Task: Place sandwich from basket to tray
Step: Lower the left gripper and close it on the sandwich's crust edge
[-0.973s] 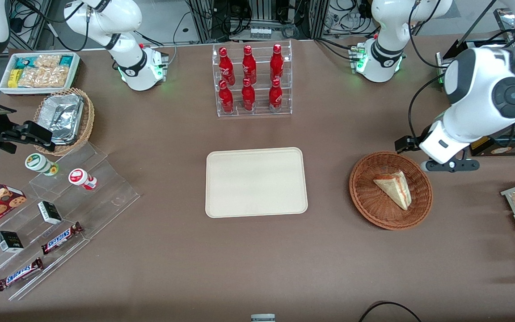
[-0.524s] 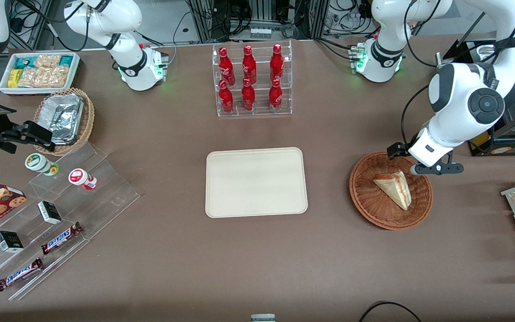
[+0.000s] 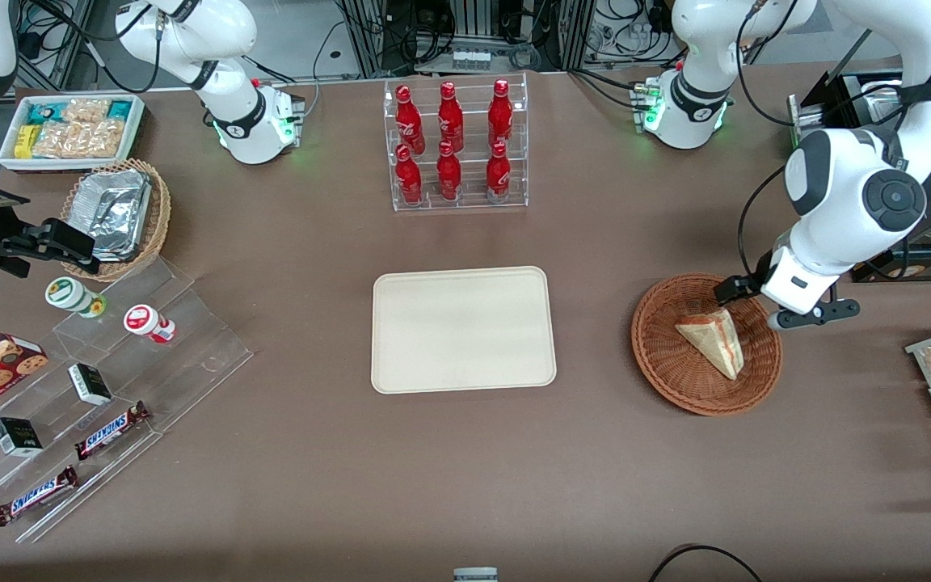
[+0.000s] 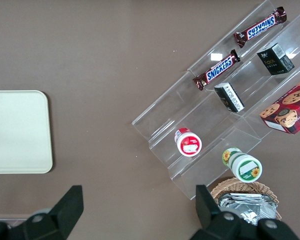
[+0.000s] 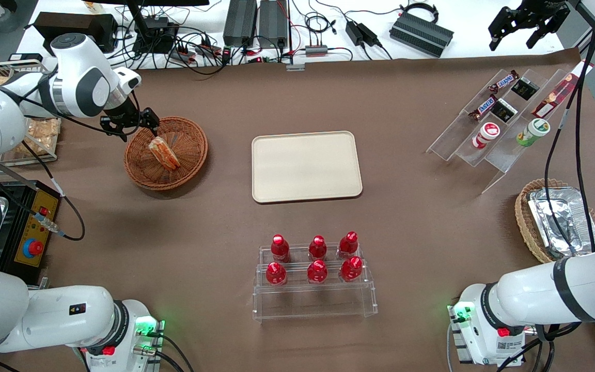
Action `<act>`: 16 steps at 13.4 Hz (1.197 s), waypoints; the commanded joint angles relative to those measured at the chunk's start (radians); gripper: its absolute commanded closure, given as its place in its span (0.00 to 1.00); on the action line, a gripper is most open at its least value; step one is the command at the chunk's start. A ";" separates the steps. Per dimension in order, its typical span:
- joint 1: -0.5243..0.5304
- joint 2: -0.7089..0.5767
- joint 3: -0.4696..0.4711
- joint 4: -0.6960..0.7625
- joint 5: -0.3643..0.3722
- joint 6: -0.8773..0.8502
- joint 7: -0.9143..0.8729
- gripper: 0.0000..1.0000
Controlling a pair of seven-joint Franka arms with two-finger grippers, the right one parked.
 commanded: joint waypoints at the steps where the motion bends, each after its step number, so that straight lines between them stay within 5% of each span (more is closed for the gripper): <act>1: 0.003 0.015 -0.008 -0.012 0.000 0.056 -0.178 0.00; 5: 0.001 0.075 -0.009 -0.003 -0.005 0.117 -0.396 0.00; 16: -0.002 0.193 -0.008 0.009 -0.004 0.215 -0.439 0.00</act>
